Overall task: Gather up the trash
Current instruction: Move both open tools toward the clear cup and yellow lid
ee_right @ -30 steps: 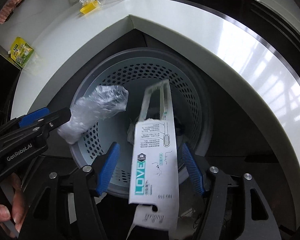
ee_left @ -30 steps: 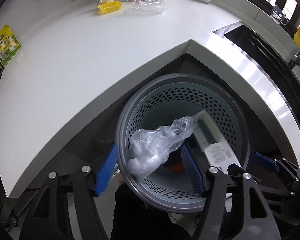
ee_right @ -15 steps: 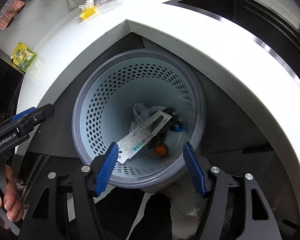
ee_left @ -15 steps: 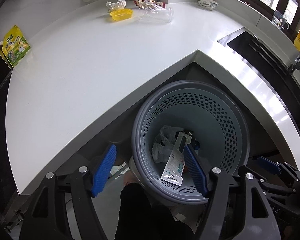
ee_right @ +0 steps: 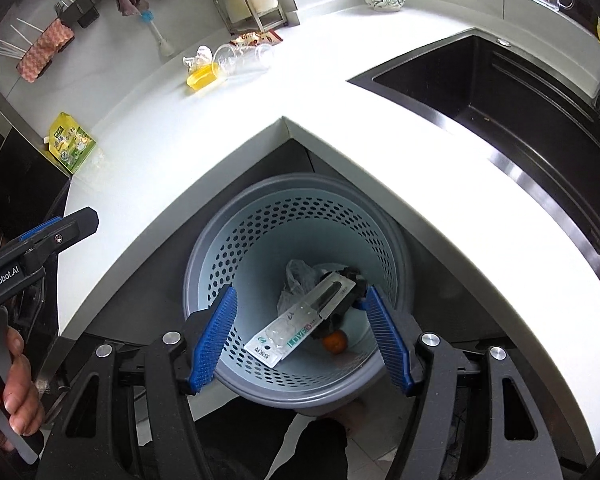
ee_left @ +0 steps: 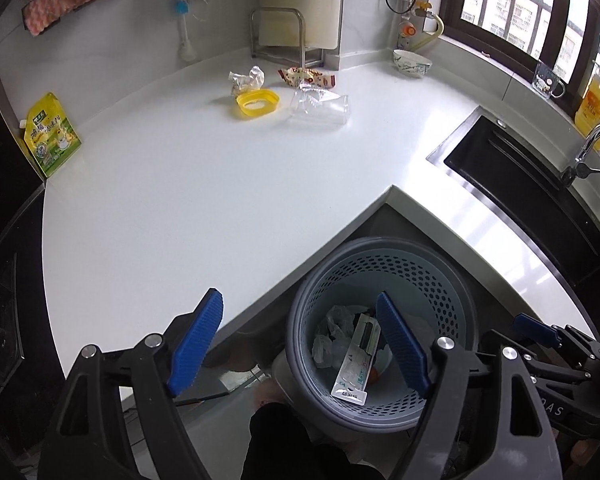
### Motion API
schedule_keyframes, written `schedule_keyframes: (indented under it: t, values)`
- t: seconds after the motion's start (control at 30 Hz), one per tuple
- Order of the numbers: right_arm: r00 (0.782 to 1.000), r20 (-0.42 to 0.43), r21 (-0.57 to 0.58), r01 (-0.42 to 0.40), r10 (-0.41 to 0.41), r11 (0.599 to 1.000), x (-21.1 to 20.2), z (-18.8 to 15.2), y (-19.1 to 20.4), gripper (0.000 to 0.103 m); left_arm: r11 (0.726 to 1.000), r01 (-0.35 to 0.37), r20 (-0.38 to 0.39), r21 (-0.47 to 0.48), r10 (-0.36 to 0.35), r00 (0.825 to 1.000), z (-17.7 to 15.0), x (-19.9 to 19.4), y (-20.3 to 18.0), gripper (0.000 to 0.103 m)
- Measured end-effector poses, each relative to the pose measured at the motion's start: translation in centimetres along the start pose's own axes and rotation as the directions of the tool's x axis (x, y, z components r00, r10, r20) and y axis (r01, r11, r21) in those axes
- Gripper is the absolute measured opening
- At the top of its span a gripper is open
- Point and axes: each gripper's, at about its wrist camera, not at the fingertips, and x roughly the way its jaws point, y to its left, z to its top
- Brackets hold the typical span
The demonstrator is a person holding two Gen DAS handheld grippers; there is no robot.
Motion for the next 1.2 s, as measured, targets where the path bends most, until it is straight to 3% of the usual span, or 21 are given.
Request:
schedule_keyframes:
  t: [0.1,0.57,1.2]
  values:
    - [0.999,0.035,-0.002,0.005,-0.005,1.0,-0.9,1.2,0.4,0.064,1.0,-0.002,0.024,-0.005,0.002,1.0,1.2,-0.5,0.7,0.084]
    - [0.989,0.145,0.042,0.023,-0.028,0.999,-0.8,7.4,1.5,0.066,1.0,0.003,0.098,0.025,-0.006,0.995,7.4,0.4,3.4,0.089]
    - [0.985,0.161,0.035,0.058,-0.063,0.998,4.0,15.8,4.2,0.067,0.998,0.04,0.1,0.056,-0.045,0.994,15.4,5.8,7.4,0.091]
